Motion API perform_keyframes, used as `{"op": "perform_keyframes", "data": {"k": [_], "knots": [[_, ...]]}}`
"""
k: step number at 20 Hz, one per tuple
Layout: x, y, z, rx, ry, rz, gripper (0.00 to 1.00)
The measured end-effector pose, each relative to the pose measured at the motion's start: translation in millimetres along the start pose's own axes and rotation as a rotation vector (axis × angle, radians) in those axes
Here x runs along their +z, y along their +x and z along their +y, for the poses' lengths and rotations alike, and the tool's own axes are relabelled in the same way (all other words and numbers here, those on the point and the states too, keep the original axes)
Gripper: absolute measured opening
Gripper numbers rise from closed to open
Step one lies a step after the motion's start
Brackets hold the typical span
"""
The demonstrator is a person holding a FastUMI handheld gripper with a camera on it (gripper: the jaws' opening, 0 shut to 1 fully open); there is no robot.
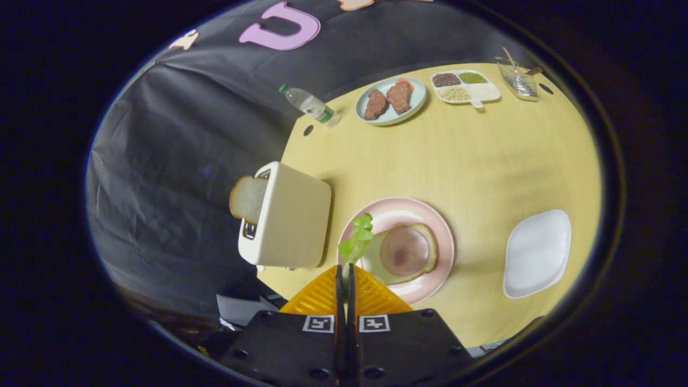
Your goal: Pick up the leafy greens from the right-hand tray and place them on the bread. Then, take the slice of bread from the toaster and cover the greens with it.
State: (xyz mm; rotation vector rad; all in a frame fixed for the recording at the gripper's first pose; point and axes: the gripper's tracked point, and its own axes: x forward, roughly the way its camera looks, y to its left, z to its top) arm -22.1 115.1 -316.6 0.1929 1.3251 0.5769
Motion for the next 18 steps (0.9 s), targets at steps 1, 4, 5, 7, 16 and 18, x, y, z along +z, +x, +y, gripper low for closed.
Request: {"op": "perform_keyframes", "data": {"k": [1, 4, 5, 7, 16, 18], "knots": [[-3.0, 7.3, -3.9, -0.015, -0.003, 0.013, 0.03], [-10.8, 24.1, -24.5, -0.073, -0.016, 0.043, 0.03], [-11.0, 27.3, -34.5, -0.1, -0.021, 0.047, 0.03], [-12.3, 30.9, -57.7, -0.168, -0.037, 0.06, 0.03], [-20.5, 42.0, -88.0, -0.258, -0.085, 0.091, 0.03], [-19.0, 43.6, -90.4, -0.259, -0.081, 0.091, 0.05]]}}
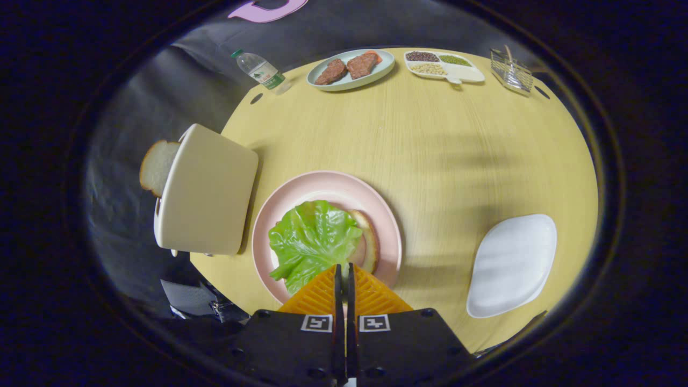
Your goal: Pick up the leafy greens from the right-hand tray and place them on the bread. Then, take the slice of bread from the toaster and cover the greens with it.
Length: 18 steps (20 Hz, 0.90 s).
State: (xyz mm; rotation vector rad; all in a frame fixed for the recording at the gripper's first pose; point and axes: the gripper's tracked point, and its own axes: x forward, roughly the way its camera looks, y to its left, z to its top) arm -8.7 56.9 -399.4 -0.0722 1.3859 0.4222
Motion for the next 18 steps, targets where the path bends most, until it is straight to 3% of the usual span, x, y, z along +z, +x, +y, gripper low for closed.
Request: {"op": "perform_keyframes", "data": {"k": [5, 10, 18], "knots": [[4.3, -7.6, -10.3, -0.042, 0.026, -0.014, 0.12], [21.2, -39.0, -6.6, -0.032, 0.118, -0.087, 1.0], [59.5, -116.6, 67.7, 0.063, 0.164, -0.192, 1.0]]}}
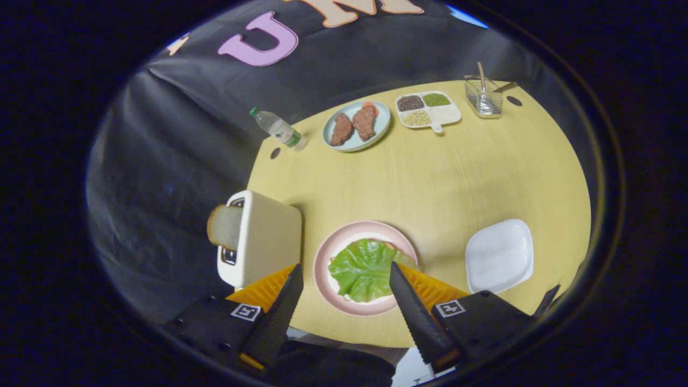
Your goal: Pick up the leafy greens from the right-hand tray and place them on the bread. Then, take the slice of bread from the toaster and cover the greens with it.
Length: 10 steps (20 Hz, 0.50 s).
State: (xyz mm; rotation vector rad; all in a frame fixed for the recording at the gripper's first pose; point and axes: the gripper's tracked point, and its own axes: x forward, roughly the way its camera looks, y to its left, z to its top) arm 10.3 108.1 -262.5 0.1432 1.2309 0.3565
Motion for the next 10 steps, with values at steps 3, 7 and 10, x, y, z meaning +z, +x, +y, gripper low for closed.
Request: {"op": "perform_keyframes", "data": {"k": [3, 7, 10], "knots": [[4.1, -9.9, 28.8, 0.004, -0.034, 0.013, 1.0], [-5.4, -7.0, 66.5, 0.012, -0.075, 0.065, 1.0], [-13.9, 2.6, 100.3, 0.048, -0.049, 0.127, 1.0]]}}
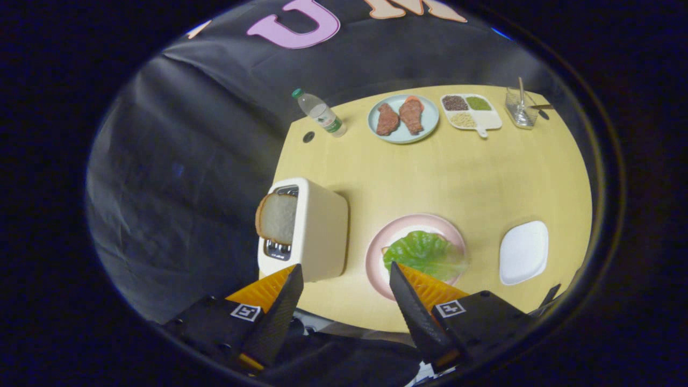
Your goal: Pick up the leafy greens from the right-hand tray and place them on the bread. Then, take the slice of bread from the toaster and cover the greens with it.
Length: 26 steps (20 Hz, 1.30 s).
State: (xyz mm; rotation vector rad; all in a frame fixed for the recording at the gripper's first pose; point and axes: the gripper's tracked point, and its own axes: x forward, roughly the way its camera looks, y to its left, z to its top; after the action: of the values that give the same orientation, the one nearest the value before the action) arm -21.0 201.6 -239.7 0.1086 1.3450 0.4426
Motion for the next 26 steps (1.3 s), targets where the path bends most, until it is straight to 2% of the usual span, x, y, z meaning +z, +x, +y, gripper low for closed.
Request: {"op": "perform_keyframes", "data": {"k": [6, 12, 19, 26], "knots": [[11.6, 36.3, 64.8, 0.043, 0.002, 0.054, 1.0], [23.5, 81.2, 119.1, 0.096, 0.025, 0.053, 1.0], [29.6, 130.6, 118.1, 0.023, 0.025, 0.075, 0.99], [34.8, 137.0, 105.6, 0.002, 0.034, 0.091, 0.51]]}}
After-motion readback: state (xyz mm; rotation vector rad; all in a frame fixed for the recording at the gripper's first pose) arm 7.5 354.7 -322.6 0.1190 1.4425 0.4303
